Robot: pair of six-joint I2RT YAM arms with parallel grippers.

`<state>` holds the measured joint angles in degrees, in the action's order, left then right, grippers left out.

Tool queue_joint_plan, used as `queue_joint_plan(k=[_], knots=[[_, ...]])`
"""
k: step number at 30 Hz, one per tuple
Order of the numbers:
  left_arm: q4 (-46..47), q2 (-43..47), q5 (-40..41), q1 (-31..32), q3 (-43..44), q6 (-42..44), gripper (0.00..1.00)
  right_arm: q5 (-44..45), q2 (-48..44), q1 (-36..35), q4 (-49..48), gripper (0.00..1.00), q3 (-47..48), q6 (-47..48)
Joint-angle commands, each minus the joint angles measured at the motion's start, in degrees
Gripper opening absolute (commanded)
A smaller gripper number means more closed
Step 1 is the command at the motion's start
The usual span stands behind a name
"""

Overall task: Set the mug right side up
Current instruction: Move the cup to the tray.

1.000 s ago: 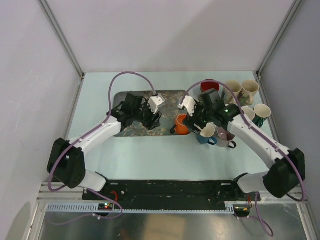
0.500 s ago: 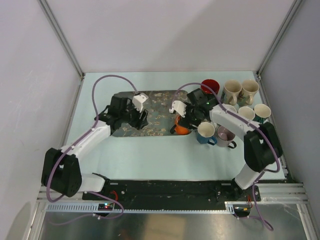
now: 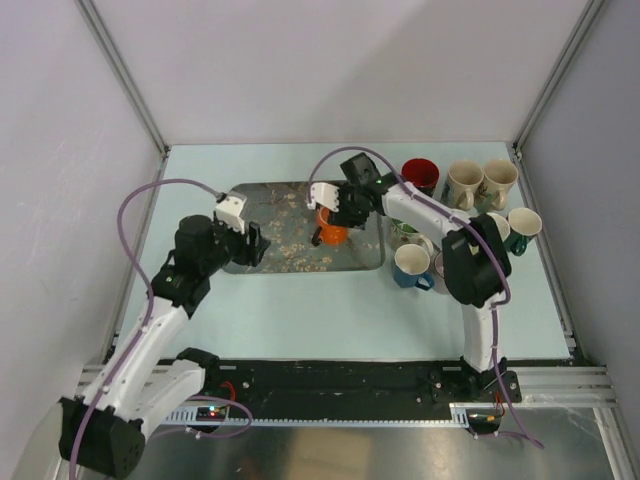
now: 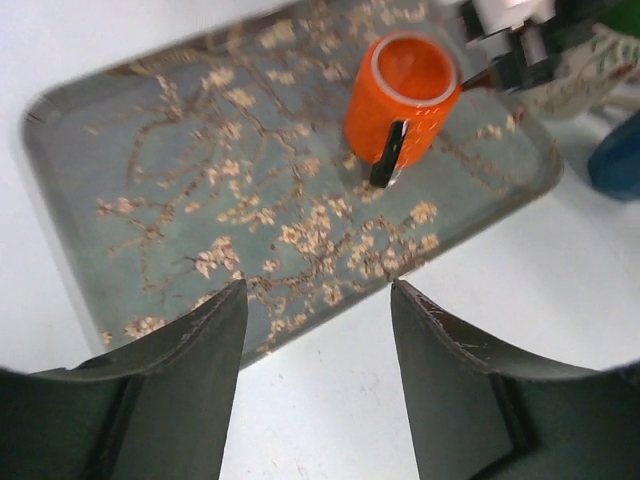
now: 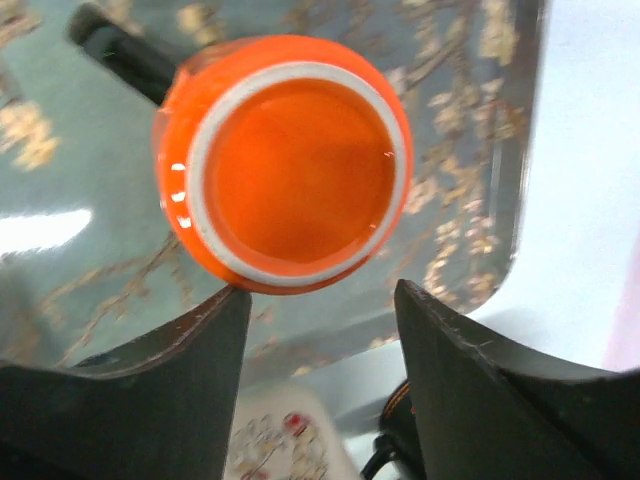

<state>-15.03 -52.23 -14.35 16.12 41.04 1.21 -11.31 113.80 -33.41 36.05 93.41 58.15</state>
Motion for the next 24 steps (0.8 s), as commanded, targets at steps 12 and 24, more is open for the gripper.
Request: queue_joint_plan(k=[12,24], knots=[[3.4,4.8,8.4,-4.5,-1.6,-6.8,0.67,3.1,-7.4,-1.2,-0.6,0.98,2.4,-41.0],[3.1,4.3,9.6,-6.6,-0.3,-6.7,0.68,19.2,-0.3,-11.4,-7.3,0.99,9.3,-60.0]])
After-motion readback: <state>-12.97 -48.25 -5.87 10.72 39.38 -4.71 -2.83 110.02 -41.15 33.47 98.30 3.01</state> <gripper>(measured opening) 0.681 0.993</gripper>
